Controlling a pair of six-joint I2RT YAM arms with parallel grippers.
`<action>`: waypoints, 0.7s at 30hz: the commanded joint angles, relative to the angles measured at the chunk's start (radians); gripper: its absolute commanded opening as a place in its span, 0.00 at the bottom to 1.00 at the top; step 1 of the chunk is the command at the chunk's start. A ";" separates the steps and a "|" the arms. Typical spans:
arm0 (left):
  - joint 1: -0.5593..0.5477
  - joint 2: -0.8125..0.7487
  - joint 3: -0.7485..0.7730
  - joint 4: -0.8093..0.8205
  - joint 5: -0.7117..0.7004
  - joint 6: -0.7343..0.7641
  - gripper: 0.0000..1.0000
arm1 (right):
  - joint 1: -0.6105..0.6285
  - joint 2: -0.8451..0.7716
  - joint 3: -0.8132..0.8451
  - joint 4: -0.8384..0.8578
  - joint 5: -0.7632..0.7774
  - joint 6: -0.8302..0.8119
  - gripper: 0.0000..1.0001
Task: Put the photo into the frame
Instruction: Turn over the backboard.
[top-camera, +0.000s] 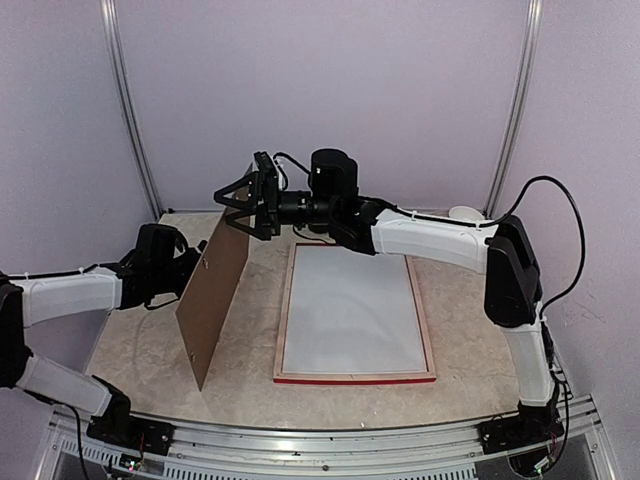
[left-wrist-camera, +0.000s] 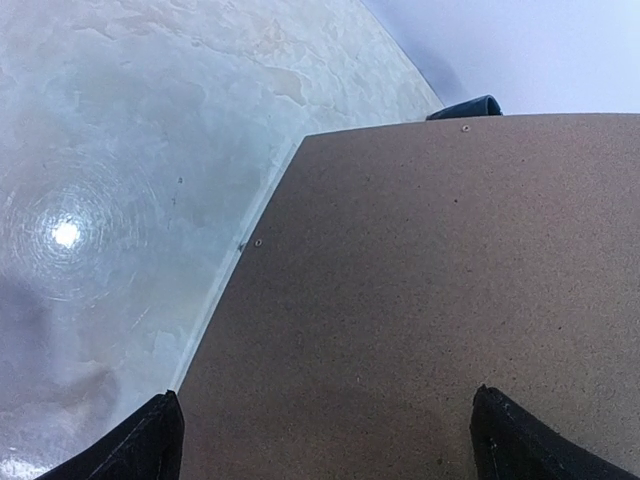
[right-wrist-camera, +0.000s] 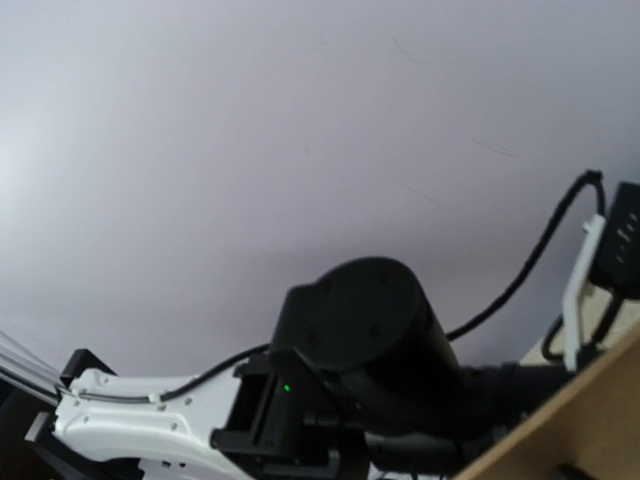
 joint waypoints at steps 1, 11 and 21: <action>-0.001 -0.019 -0.010 0.027 0.039 -0.008 0.99 | 0.017 0.060 0.106 -0.039 -0.023 -0.026 0.99; 0.042 -0.037 -0.041 0.048 0.067 -0.021 0.99 | 0.048 0.152 0.126 -0.027 -0.042 -0.019 0.99; 0.135 -0.091 0.035 -0.008 0.070 0.021 0.99 | 0.067 0.197 0.135 -0.017 -0.056 -0.025 0.99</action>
